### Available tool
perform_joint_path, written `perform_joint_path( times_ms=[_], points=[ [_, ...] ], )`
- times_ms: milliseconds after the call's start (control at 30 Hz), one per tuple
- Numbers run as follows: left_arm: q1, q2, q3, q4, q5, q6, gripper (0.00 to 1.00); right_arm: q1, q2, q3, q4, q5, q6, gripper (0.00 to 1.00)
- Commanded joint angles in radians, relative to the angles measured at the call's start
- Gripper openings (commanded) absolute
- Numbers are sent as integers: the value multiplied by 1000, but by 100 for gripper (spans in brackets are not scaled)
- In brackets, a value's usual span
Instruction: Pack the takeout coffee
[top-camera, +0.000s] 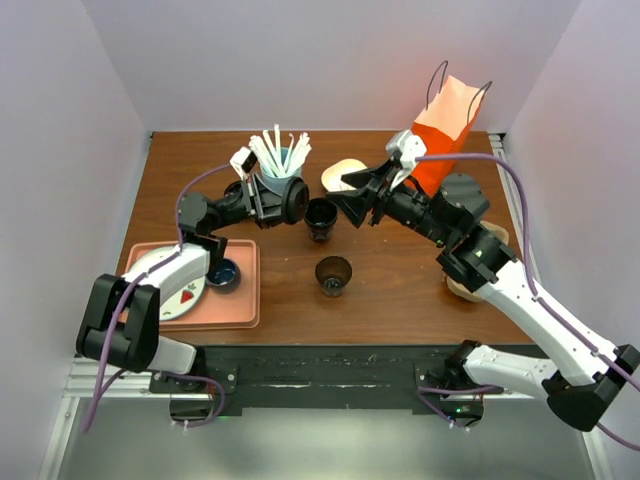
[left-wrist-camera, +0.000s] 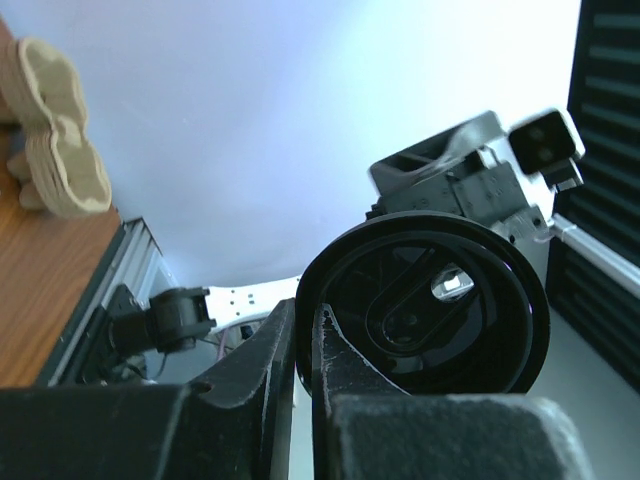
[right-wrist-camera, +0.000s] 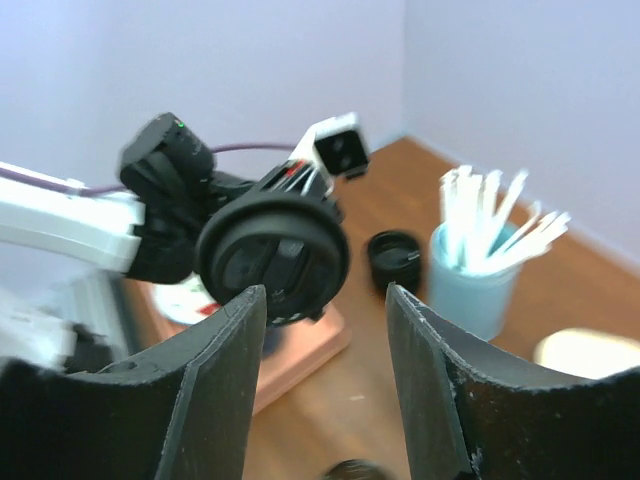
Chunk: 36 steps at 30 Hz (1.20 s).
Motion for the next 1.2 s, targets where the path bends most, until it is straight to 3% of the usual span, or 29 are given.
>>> perform_joint_path(
  times_ms=[0,100,467,1167],
  points=[
    [-36,-65,-24,-85,3,21,0,38,-19,-40,76,17,-329,59],
    [-51,-90,-21,-162,14,57,0,82,-54,-119,123,-54,-491,59],
    [-82,-171,-27,-547,55,295,0,150,-42,-115,114,-23,-596,54],
    [-107,-182,-35,-540,75,259,1,187,-59,-153,22,24,-720,36]
  ],
)
